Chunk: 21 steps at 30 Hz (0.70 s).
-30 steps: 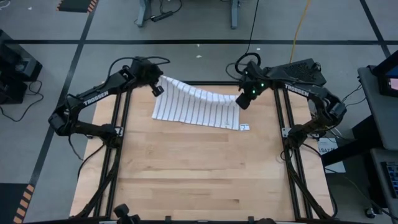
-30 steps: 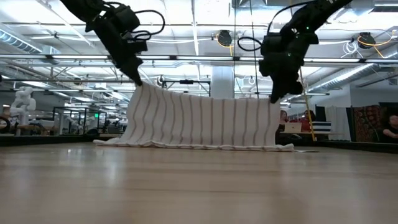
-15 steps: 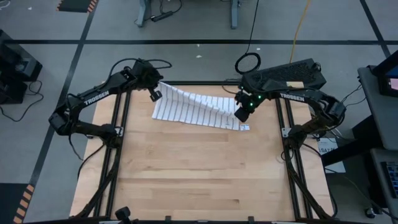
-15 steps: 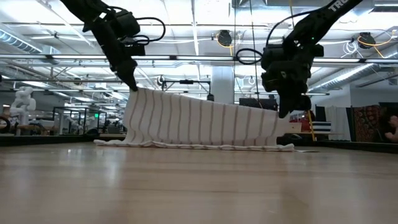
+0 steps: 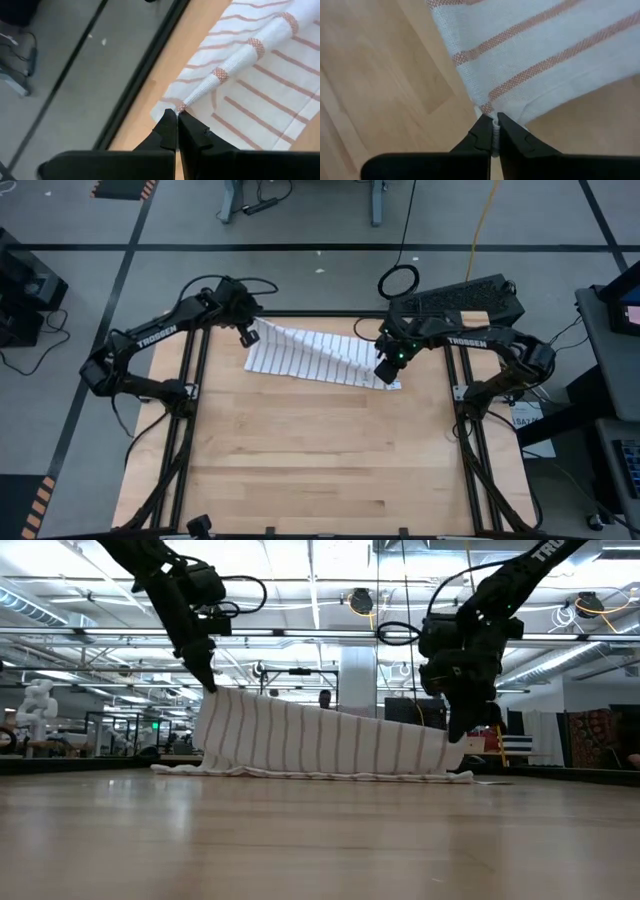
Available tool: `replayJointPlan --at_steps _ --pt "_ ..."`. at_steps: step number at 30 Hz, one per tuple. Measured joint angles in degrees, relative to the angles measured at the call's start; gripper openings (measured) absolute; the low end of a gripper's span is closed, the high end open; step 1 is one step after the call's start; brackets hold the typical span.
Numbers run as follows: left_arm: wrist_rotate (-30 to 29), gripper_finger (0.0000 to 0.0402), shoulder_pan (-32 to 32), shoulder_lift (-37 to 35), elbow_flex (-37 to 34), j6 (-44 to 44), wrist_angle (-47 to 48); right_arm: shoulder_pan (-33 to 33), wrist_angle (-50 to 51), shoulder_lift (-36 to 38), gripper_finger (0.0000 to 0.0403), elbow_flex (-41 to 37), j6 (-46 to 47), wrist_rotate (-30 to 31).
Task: Roll towel
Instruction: Roll the white towel
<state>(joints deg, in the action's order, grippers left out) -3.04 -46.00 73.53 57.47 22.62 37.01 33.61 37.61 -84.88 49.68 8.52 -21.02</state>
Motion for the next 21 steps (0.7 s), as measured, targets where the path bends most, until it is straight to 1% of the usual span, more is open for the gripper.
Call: replayJointPlan --at_steps 4,10,21 --pt "1.70 0.0002 0.02 2.17 0.00 -1.26 0.22 0.00 -0.04 0.00 0.0008 -1.58 0.62 -0.07" --pt "1.71 0.0002 0.00 5.15 0.00 -1.23 0.58 -0.01 -0.28 0.00 0.0008 -2.55 0.69 -0.35" --pt "1.04 0.0002 0.00 6.37 0.00 -1.06 0.36 -0.63 -1.97 -0.03 0.0009 -2.77 0.38 -1.70"
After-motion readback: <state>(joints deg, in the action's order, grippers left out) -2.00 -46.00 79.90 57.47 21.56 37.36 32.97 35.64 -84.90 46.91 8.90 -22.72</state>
